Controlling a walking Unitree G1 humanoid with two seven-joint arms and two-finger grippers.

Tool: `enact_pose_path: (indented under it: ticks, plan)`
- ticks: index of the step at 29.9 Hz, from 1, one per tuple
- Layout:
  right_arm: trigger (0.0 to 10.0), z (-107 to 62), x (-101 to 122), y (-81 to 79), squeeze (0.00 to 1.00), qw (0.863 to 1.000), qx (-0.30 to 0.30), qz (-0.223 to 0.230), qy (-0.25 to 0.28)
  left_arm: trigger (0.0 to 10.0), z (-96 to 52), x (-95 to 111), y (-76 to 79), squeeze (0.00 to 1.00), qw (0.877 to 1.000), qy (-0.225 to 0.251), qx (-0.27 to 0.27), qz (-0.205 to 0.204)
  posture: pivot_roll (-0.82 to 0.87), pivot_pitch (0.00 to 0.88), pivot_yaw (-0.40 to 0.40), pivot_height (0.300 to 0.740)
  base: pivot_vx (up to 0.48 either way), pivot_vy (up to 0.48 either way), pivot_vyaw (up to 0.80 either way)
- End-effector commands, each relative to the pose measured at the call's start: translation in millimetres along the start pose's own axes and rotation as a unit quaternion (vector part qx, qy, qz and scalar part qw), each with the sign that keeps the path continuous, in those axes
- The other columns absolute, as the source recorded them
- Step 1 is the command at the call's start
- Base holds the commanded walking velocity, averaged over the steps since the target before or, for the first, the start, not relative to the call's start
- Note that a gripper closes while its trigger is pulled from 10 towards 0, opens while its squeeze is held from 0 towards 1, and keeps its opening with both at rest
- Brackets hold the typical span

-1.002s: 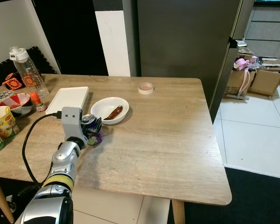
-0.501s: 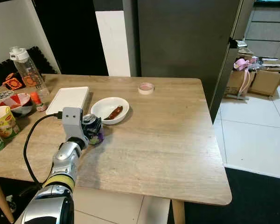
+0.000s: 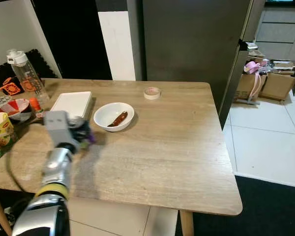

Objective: Restocking fridge

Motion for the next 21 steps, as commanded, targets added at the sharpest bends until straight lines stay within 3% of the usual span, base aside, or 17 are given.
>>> enact_pose_path:
  ticks: [1,2,7,9,10,12,16,17,18,20,21]
  plan:
    - [10.0,0.5,2,-3.8,0.00,1.000,0.006,0.004,0.002,10.0,-6.6,13,-27.9,0.00,0.998,0.029,0.050,0.001,-0.10,0.000,0.029,0.740,0.000,0.000,0.00]
    - [10.0,0.6,2,-4.1,0.00,1.000,0.007,0.004,0.002,10.0,-10.3,20,-41.6,0.00,0.996,0.043,0.076,-0.001,-0.10,0.000,0.029,0.740,0.000,0.000,0.00]
    - [10.0,0.5,1,-4.3,0.00,1.000,0.007,0.003,0.000,10.0,-24.1,41,-80.9,0.00,0.986,0.079,0.148,0.002,-0.09,0.000,0.026,0.740,0.000,0.000,0.00]
    - [10.0,0.5,1,-3.9,0.00,1.000,0.006,0.002,0.000,10.0,-33.3,49,-100.5,0.00,0.978,0.092,0.188,-0.006,-0.09,0.000,0.026,0.740,0.000,0.000,0.00]
    - [10.0,0.4,1,-3.6,0.00,1.000,0.006,0.002,0.000,10.0,-43.0,55,-117.7,0.00,0.970,0.098,0.223,-0.005,-0.09,0.000,0.027,0.740,0.000,0.000,0.00]
    - [10.0,0.4,1,-3.6,0.00,1.000,0.006,0.002,0.000,10.0,-43.0,55,-117.7,0.00,0.970,0.098,0.223,-0.005,-0.09,0.000,0.027,0.740,0.000,0.000,0.00]
    - [10.0,0.3,1,-2.2,0.00,1.000,0.005,0.000,0.000,10.0,-65.0,65,-148.7,0.00,0.951,0.107,0.290,0.011,-0.09,0.000,0.023,0.740,0.000,0.000,0.00]
    - [10.0,0.3,1,-2.2,0.00,1.000,0.005,0.000,0.000,10.0,-65.0,65,-148.7,0.00,0.951,0.107,0.290,0.011,-0.09,0.000,0.023,0.740,0.000,0.000,0.00]
    - [10.0,0.2,0,-1.6,0.00,1.000,0.004,0.000,0.000,10.0,-74.0,67,-159.2,0.00,0.942,0.108,0.316,0.018,-0.09,0.000,0.022,0.740,0.000,0.000,0.00]
    - [10.0,0.1,0,-0.5,0.00,1.000,0.004,-0.004,-0.001,10.0,-102.7,68,-187.8,0.00,0.913,0.091,0.395,0.041,-0.09,0.000,0.022,0.740,0.000,0.000,0.00]
    - [10.0,0.1,0,-0.5,0.00,1.000,0.004,-0.004,-0.001,10.0,-102.7,68,-187.8,0.00,0.913,0.091,0.395,0.041,-0.09,0.000,0.022,0.740,0.000,0.000,0.00]
Point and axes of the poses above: a point about 5 cm out from each wrist's last joint towards the gripper, its own z axis pointing out of the wrist towards the gripper, its own x axis along the axis of the wrist's last joint, y = z × x, the point moved 1 cm from there along z, pointing out of the wrist towards the gripper, and after that the axes turned 8 degrees about -z, right-handed, at the moved point
